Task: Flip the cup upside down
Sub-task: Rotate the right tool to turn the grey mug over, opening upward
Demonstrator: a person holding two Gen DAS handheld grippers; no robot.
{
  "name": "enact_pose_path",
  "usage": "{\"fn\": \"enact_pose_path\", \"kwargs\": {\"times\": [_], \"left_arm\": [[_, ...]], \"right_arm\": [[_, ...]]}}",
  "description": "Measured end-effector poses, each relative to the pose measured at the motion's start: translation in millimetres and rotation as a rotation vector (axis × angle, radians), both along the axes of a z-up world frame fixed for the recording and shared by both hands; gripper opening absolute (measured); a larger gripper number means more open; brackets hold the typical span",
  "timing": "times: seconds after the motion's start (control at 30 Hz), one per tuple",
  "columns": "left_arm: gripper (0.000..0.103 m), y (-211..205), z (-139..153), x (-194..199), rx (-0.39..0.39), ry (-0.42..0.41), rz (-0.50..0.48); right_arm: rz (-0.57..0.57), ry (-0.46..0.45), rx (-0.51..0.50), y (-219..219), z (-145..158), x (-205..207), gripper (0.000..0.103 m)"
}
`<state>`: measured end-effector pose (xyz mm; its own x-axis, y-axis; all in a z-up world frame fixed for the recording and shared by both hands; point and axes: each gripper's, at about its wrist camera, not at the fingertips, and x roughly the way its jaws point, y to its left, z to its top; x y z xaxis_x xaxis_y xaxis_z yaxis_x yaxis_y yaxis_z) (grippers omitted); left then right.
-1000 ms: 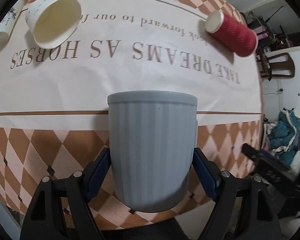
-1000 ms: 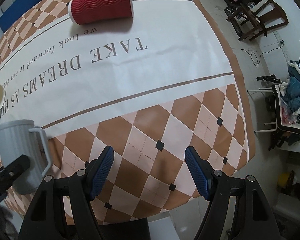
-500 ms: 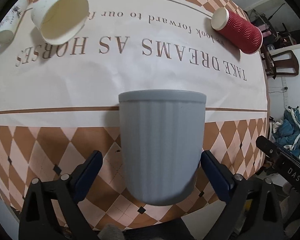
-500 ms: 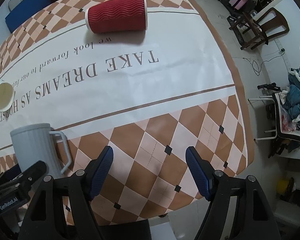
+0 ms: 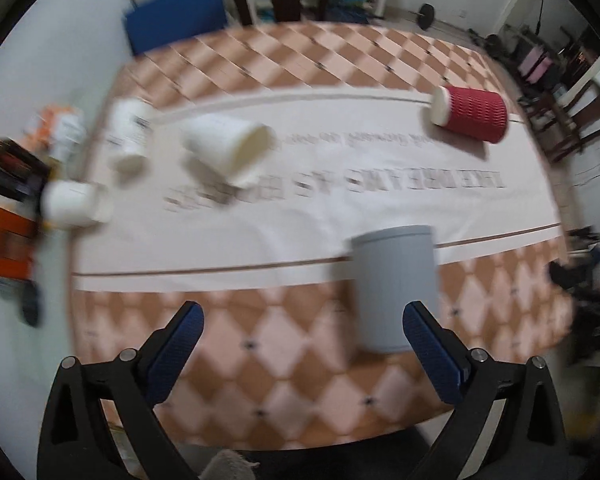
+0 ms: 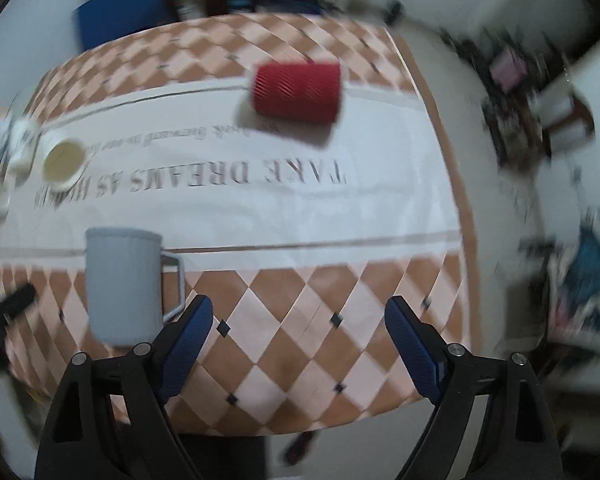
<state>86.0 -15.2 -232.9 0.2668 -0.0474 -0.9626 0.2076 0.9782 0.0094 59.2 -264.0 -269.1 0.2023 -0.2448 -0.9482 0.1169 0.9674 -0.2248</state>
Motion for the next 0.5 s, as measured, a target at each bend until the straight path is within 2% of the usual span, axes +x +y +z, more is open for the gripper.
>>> {"fn": "enact_pose_path", "kwargs": {"times": [0.13,0.2,0.27,0.37,0.4,0.47,0.5], "left_arm": [[0.102,24,-3,-20,0.101,-0.045,0.027],[0.102,35,-19,-28,0.134,-0.014,0.064],[0.102,43,-35,-34,0.134,0.034,0.099],[0.102,45,-57,-44,0.143,0.076,0.141],[0.102,44,-62,-46,0.141,0.092,0.152],[0.102,42,-74,-49,0.132,0.127,0.194],[0.102,41,-78,-50,0.129,0.14,0.216]], "right_arm": [[0.309,0.025,-0.182,46,10,-1,0.089],[0.515,0.072,-0.295,74,3,-3,0.089],[0.705,0.112,-0.395,97,-8,-9,0.089],[1.09,0.159,-0.612,130,-31,-24,0.089],[1.249,0.178,-0.701,138,-41,-31,0.089],[1.454,0.206,-0.815,145,-57,-42,0.089],[1.601,0.225,-0.89,144,-67,-49,0.089]]}}
